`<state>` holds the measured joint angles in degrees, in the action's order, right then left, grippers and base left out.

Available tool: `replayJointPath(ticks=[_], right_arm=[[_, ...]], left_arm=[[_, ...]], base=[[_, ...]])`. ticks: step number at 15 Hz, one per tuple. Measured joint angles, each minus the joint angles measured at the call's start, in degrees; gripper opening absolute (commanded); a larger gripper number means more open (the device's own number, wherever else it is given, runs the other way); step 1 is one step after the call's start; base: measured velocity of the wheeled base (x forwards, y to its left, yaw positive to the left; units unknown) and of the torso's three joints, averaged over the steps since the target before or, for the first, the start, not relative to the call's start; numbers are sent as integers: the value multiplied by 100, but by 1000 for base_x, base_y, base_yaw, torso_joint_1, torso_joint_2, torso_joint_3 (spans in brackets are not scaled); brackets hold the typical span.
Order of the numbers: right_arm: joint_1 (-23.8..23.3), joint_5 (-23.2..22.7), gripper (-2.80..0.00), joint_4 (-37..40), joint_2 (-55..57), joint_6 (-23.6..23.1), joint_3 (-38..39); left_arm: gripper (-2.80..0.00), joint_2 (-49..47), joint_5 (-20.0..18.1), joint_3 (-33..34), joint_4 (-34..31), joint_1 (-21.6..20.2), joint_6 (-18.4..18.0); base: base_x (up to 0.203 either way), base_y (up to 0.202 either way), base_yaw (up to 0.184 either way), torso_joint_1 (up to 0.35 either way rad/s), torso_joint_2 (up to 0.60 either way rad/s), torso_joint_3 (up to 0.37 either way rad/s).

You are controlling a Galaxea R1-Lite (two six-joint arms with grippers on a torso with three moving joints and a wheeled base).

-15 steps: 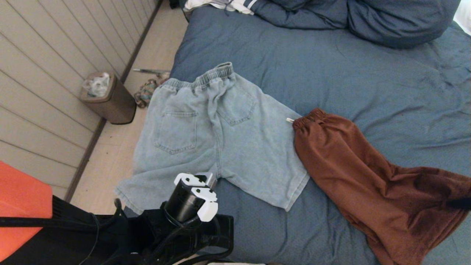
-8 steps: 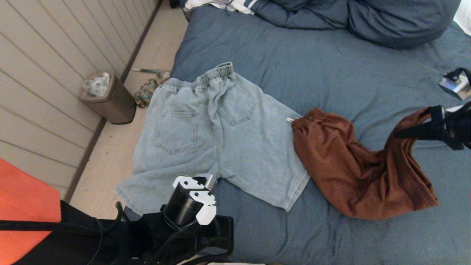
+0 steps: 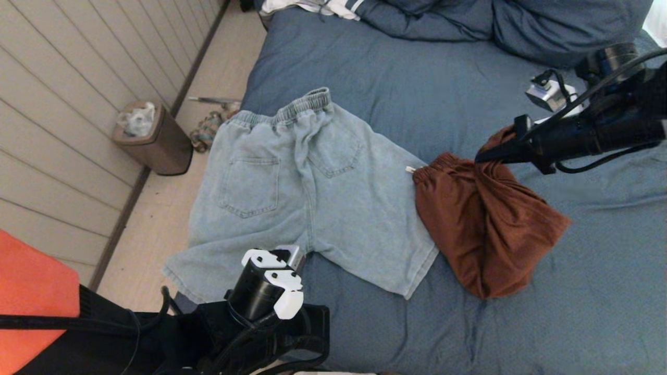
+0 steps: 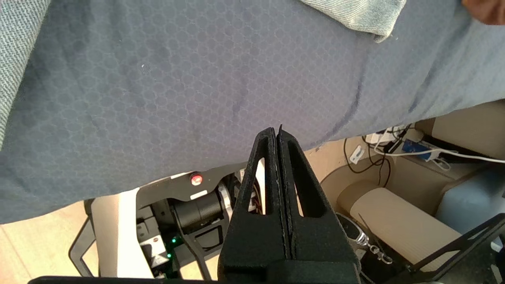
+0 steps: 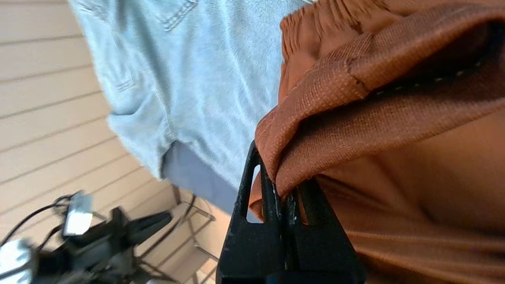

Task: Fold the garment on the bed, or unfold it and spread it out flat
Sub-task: Fold the brown shorts

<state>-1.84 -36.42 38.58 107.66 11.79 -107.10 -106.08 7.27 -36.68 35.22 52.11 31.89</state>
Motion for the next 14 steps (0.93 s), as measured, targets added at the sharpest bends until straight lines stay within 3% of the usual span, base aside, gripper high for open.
replayJointPath(ticks=[5, 6, 7, 14], right_arm=[[515, 406, -280, -121, 713, -24, -437], [606, 532, -190, -154, 773, -38, -448], [678, 635, 0, -186, 817, -56, -455], [760, 643, 0, -336, 543, -27, -240]], left_arm=[[-280, -40, -10, 0, -1, 0, 0], [-280, -45, -11, -2, 0, 0, -2], [-280, -44, -10, -5, 4, 0, -1], [-280, -52, -29, -13, 9, 0, 5]], base=[[0, 0, 0, 0, 0, 0], [0, 0, 0, 0, 0, 0], [0, 0, 0, 0, 0, 0], [0, 0, 0, 0, 0, 0]])
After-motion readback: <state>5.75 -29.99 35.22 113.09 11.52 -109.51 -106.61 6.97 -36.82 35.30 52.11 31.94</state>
